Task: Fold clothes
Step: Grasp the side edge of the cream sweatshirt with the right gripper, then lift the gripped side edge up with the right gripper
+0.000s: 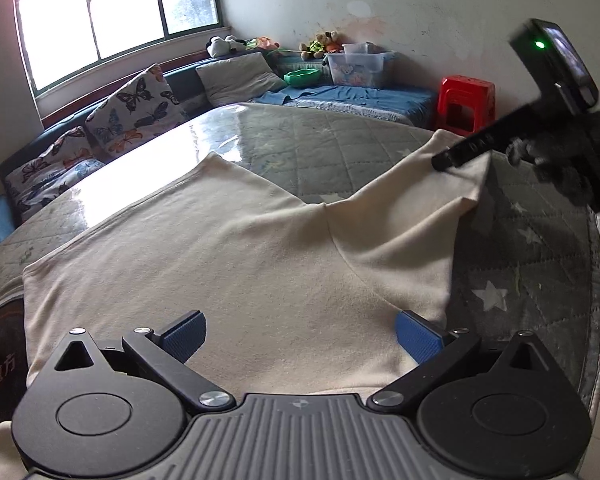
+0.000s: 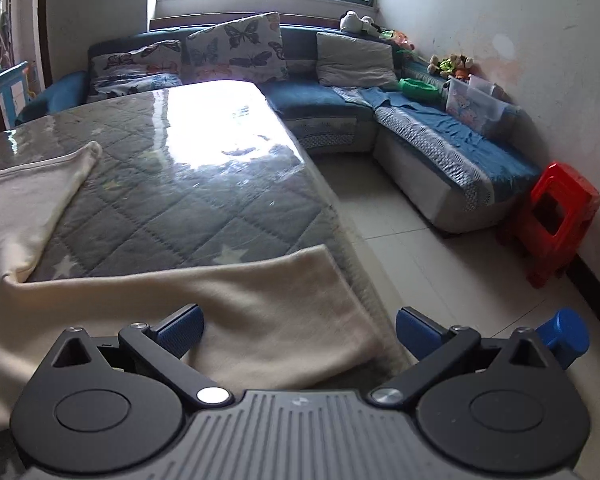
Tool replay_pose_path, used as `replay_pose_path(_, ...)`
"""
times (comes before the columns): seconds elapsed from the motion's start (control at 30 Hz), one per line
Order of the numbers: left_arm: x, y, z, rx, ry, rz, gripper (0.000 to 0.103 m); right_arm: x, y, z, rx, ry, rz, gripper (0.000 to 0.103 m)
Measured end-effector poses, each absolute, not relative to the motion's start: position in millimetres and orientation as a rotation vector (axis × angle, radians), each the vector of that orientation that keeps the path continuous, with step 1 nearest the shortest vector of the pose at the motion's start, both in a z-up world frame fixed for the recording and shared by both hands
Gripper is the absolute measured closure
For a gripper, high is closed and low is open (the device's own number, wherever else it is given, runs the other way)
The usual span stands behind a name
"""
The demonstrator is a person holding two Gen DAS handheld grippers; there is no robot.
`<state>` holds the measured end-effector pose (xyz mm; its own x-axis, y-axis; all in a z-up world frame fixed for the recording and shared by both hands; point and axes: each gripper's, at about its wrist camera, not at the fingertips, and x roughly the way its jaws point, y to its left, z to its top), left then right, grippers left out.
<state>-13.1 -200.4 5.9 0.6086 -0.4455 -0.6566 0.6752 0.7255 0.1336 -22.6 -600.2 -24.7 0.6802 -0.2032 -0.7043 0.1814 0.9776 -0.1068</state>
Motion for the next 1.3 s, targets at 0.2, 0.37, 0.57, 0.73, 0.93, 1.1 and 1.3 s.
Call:
replay_pose_path(0.2,-13.1,-198.4,4.4,0.385,0.637,-0.673,0.000,0.9,-610.4,-27.7,-0.066,0.782,-0.302,0.000)
replay_pose_path(0.37,-14.6,-198.1,3.3,0.385,0.638,-0.673,0.000,18.9,-608.4,-27.0,-0.130,0.779,-0.326,0.000)
replay_pose_path(0.57,-14.8,-198.3,2.7,0.385,0.637,-0.672,0.000,31.0,-602.2,-26.4,-0.167,0.776,-0.326,0.000)
replay_pose_path(0.73,-14.4,-198.9,3.0,0.383,0.638,-0.670,0.000,15.2,-607.8,-22.7,-0.131,0.770,-0.309,0.000)
replay_pose_path(0.93,-14.3,-197.5,4.6,0.378,0.646,-0.660,0.000,-16.7,-612.7,-13.2,-0.043,0.739,-0.288,0.000)
replay_pose_path(1.1,-13.9,-194.6,7.9,0.364,0.647,-0.647,0.000,-34.8,-616.4,-18.1,0.043,0.748,-0.254,0.010)
replay_pose_path(1.3,-11.4,-191.1,13.3,0.351,0.638,-0.625,0.000,-39.2,-631.8,-23.2,0.148,0.726,-0.252,0.023)
